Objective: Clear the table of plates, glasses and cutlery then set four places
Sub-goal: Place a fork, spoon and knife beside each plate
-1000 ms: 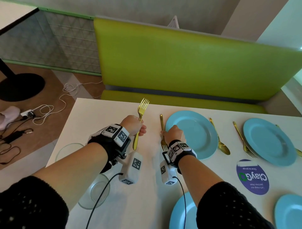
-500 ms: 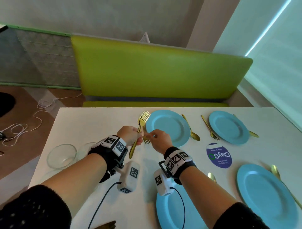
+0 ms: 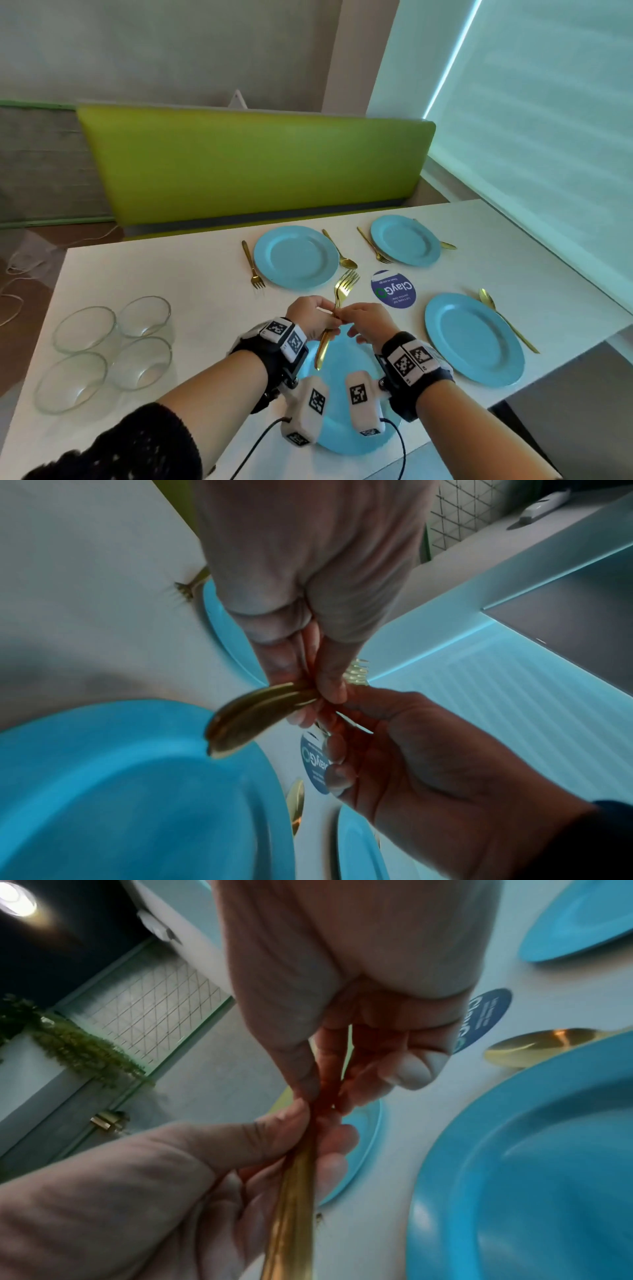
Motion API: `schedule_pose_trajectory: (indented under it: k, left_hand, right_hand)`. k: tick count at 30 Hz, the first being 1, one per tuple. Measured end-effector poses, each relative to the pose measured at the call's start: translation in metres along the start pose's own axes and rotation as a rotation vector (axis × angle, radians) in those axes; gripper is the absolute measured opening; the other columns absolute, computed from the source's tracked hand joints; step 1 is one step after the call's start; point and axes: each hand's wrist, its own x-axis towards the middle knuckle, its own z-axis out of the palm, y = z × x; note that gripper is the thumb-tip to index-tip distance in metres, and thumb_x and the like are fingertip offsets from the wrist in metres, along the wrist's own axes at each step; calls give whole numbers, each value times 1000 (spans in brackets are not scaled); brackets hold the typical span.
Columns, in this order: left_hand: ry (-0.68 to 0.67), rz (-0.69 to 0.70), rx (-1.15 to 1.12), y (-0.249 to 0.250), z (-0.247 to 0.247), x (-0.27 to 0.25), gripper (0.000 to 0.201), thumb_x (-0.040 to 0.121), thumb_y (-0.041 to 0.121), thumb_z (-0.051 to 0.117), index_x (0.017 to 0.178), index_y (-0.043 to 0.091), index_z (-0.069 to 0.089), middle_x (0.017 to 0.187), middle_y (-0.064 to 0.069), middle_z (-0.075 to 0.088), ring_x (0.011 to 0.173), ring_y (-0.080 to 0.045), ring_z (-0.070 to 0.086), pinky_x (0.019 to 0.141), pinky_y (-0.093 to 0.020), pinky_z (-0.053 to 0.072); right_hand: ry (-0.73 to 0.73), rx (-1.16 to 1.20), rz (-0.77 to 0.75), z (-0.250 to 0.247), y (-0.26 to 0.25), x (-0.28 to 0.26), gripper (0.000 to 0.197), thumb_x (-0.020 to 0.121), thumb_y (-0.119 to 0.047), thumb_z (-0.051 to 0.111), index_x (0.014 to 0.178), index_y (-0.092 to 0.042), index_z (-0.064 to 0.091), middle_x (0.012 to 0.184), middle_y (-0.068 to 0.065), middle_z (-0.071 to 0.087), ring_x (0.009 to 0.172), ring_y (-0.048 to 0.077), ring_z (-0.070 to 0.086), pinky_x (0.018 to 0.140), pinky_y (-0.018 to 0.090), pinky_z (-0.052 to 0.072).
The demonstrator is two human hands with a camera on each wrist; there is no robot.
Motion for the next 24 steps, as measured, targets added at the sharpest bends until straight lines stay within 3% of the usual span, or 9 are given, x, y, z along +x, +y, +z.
schedule_pose_trajectory:
  k: [3, 5, 11, 13, 15, 17, 19, 21, 24]
  left_hand:
    - [36, 18, 48, 1, 21, 4, 19, 79, -2, 66, 78, 16, 59, 81, -16, 67, 67, -26, 65, 76, -39, 57]
    - [62, 8, 52, 2, 33, 7, 18, 80, -2, 65, 82, 14, 58, 73, -11, 66, 63, -23, 64, 73, -37, 57]
    - [157, -9, 59, 2, 65, 19, 16, 84, -3, 60, 91, 11, 57, 69, -4, 63, 61, -17, 63, 63, -29, 56]
    - [173, -19, 61, 1, 74, 25, 16, 83, -2, 61, 93, 10, 57, 71, -4, 62, 61, -16, 63, 64, -29, 56]
    - [188, -25, 61, -1, 82, 28, 15, 84, -1, 61, 92, 10, 57, 71, -5, 62, 61, -16, 62, 70, -33, 57]
    - [209, -32, 59, -4, 85, 32, 13, 85, 0, 61, 92, 10, 57, 70, -5, 62, 62, -17, 62, 78, -37, 58]
    - [238, -51, 57, -7, 91, 35, 15, 85, -1, 61, 98, 7, 58, 72, -7, 63, 62, -17, 61, 81, -38, 58]
    - [263, -66, 56, -9, 94, 37, 21, 85, -2, 60, 107, 2, 59, 81, -12, 64, 61, -16, 60, 76, -36, 57]
    - [280, -72, 65, -10, 97, 39, 27, 86, -2, 59, 114, -2, 57, 90, -16, 63, 60, -15, 59, 69, -28, 54]
  right_hand:
    - [6, 86, 19, -20, 12, -1, 19, 89, -15, 60, 70, -12, 62, 70, -1, 63, 52, 13, 49, 47, 22, 36]
    - [24, 76, 24, -37, 23, 3, 22, 90, -17, 59, 69, -12, 60, 70, 1, 64, 50, 13, 48, 46, 22, 36]
    - [103, -347, 69, -107, 68, 14, 34, 89, -20, 59, 55, -18, 58, 53, 1, 61, 39, 8, 49, 46, 21, 42]
    - [113, -510, 96, -127, 84, 19, 30, 89, -21, 58, 59, -16, 60, 66, 3, 64, 53, 13, 54, 66, 26, 51]
    - [87, -648, 126, -140, 98, 26, 22, 89, -23, 58, 72, -12, 67, 82, 2, 60, 75, 16, 54, 81, 28, 49]
    - [52, -767, 135, -144, 106, 29, 23, 90, -26, 56, 72, -16, 64, 88, 1, 56, 87, 17, 53, 82, 26, 44]
    - [31, -828, 144, -147, 114, 34, 22, 91, -29, 54, 86, -13, 68, 95, 4, 61, 100, 21, 59, 86, 27, 45]
    - [27, -842, 142, -146, 122, 41, 30, 92, -31, 54, 105, -8, 68, 110, 7, 66, 109, 22, 60, 91, 28, 46]
    - [21, -835, 146, -142, 131, 48, 32, 90, -31, 57, 108, -7, 68, 113, 8, 67, 108, 22, 61, 93, 29, 50]
